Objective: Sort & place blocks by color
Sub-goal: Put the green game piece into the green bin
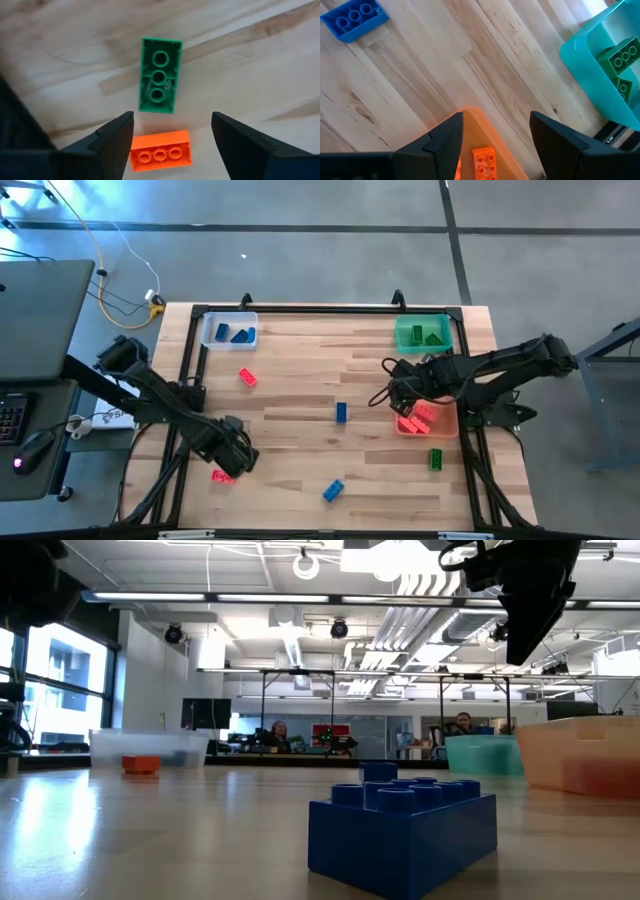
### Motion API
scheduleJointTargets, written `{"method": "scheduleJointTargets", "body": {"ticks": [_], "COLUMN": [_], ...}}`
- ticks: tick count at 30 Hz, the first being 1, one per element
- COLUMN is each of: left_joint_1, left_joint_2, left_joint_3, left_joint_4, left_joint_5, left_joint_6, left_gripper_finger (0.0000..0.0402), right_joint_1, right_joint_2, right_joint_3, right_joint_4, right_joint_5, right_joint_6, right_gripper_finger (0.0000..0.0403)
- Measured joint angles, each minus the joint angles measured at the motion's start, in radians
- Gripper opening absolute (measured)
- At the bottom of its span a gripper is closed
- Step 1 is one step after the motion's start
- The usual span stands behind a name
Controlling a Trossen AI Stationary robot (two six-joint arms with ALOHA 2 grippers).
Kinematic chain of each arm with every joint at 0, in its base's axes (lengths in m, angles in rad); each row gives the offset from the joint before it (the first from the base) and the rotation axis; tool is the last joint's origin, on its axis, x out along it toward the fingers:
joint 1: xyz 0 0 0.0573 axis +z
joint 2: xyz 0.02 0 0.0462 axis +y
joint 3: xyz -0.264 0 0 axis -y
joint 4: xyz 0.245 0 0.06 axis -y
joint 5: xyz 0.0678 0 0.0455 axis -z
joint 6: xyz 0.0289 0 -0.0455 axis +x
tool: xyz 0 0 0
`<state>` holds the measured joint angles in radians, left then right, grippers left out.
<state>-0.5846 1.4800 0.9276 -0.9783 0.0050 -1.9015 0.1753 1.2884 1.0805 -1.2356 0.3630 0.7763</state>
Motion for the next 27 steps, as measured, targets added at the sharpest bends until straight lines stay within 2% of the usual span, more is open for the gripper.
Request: {"method": "scheduleJointTargets", "body": {"ticks": [9,22,27], "left_joint_1": [0.002,0.007,0.018], "left_joint_2": [0.066,0.066,0.066], "left_joint_3": [-0.002,-0.143,-0.181], "left_joint_4": [-0.001,0.199,0.221], "left_joint_5": [0.006,0.021,0.036], "left_joint_6": [-0.015,-0.055,-0.06], "left_gripper_finger": [0.0253,0.0253,0.0247], "right_joint_1": [-0.001,-0.001,-0.001], "right_joint_2": [0.0,0.0,0.0], "right_joint_3": [0.0,0.0,0.0], "right_joint_4": [0.005,0.01,0.012], "right_joint_5": [0.0,0.001,0.001], "right_joint_6": [-0.026,-0.026,-0.026], "right_gripper_finger": [0.0216,0.0216,0.0216]}}
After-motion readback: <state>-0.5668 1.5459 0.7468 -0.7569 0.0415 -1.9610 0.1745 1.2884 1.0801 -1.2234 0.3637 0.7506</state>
